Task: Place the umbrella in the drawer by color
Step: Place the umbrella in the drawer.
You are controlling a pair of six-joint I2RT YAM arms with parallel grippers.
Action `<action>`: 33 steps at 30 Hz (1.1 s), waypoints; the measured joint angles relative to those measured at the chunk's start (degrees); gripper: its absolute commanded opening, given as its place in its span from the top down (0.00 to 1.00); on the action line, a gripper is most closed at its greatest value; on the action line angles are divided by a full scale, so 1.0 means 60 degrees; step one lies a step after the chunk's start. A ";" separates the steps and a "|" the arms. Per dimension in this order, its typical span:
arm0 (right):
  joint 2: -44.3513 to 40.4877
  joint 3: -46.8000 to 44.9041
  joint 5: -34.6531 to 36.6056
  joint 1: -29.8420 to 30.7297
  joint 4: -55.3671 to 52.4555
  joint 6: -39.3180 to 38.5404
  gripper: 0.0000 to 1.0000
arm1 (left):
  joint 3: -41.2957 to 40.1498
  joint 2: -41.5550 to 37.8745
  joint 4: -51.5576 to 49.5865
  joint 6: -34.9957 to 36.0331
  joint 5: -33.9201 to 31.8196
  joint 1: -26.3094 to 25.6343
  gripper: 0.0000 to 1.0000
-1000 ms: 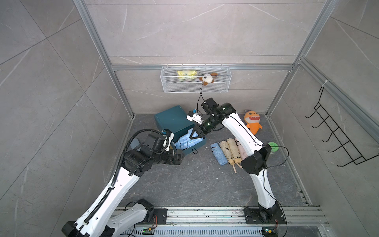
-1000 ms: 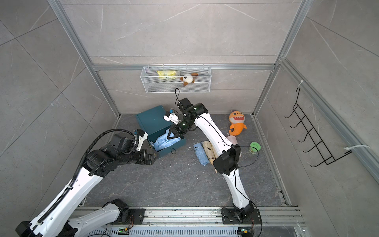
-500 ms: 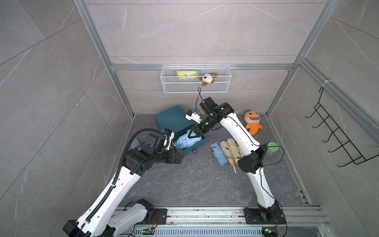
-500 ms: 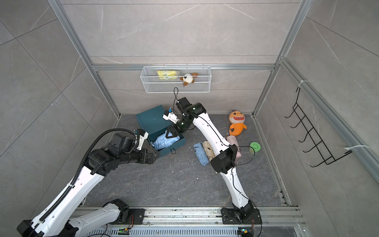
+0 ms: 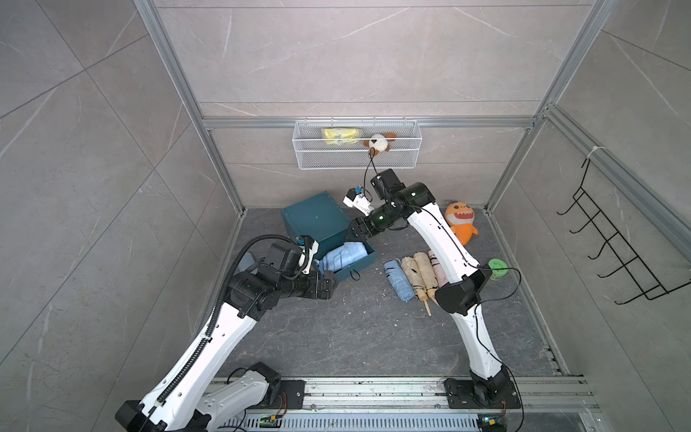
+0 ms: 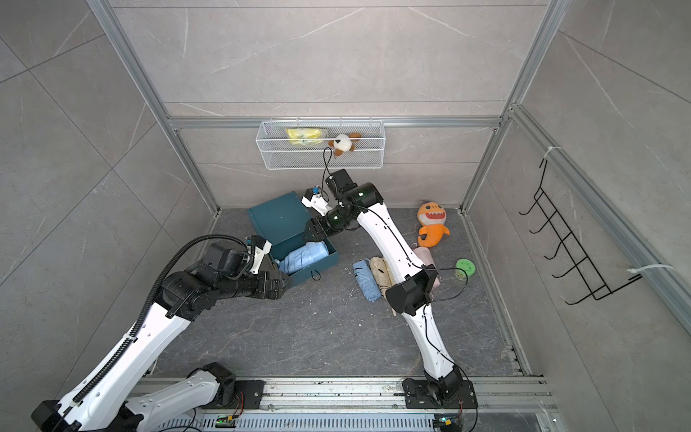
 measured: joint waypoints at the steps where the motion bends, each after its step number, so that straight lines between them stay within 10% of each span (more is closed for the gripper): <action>1: -0.0007 0.0000 0.0066 -0.0076 0.0051 0.0055 0.30 | 0.0000 0.0000 0.0004 -0.0004 -0.0004 0.0000 0.00; 7: -0.0845 -0.1279 0.0579 -0.0616 0.0987 0.0623 0.30 | 0.0000 0.0000 0.0087 -0.0044 0.0189 0.0000 0.00; 20: -0.6262 -1.0222 0.2186 -0.1075 0.5865 0.2189 0.29 | -0.0226 0.0084 0.1708 -0.0499 0.1494 -0.0164 0.00; 33: -0.6878 -1.4484 0.4178 -0.1064 0.7468 0.2867 0.31 | -0.1490 0.1056 0.4215 -0.1016 0.1508 -0.1796 0.00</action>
